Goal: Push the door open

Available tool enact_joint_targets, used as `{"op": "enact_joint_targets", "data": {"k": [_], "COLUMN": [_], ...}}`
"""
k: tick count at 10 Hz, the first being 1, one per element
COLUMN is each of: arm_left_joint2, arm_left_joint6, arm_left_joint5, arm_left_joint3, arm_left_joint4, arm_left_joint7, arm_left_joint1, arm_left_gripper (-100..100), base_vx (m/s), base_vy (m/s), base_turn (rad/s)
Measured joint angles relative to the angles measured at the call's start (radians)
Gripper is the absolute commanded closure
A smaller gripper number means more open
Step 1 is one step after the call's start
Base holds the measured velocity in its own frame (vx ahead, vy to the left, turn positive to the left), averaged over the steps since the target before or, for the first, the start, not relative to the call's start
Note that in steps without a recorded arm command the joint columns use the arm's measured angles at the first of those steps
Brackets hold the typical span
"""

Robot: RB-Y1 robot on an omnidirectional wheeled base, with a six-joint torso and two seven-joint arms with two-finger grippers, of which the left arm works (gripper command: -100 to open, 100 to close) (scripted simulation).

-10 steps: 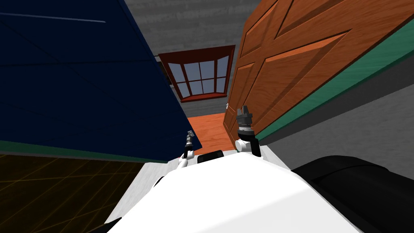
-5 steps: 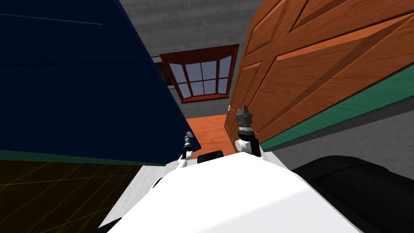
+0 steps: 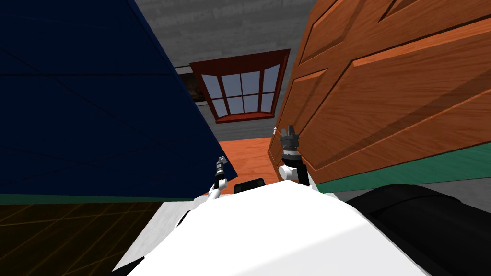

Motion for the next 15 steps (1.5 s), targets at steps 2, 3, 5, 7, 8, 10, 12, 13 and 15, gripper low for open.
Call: {"op": "enact_joint_targets", "data": {"k": [2,3,5,7,8,10,12,13,15], "arm_left_joint2": [0.005,0.004,0.009,0.016,0.019,0.015,0.008,0.005,0.001], "arm_left_joint6": [0.007,0.015,0.003,-0.003,-0.007,-0.005,-0.004,-0.001,-0.001], "arm_left_joint5": [0.014,0.020,0.032,0.043,0.044,0.042,0.039,0.038,0.037], "arm_left_joint3": [0.030,0.043,0.066,0.090,0.094,0.089,0.084,0.083,0.081], "arm_left_joint4": [-0.016,-0.035,-0.011,-0.005,-0.004,-0.007,-0.006,-0.012,-0.013], "arm_left_joint7": [-0.013,-0.021,-0.027,-0.033,-0.033,-0.032,-0.033,-0.036,-0.037], "arm_left_joint1": [0.011,0.023,0.010,0.009,0.005,0.007,0.005,0.006,0.008], "arm_left_gripper": [100,100,100,-100,-100,-100,-100,-100,-100], "base_vx": [0.214,0.209,0.205,0.068,-0.156,-0.194,-0.215,-0.232,-0.006], "base_vy": [-0.068,-0.047,-0.081,-0.082,-0.068,-0.074,-0.114,-0.082,-0.001], "base_turn": [0.065,0.065,0.071,0.074,0.023,-0.009,0.034,0.035,-0.011]}}
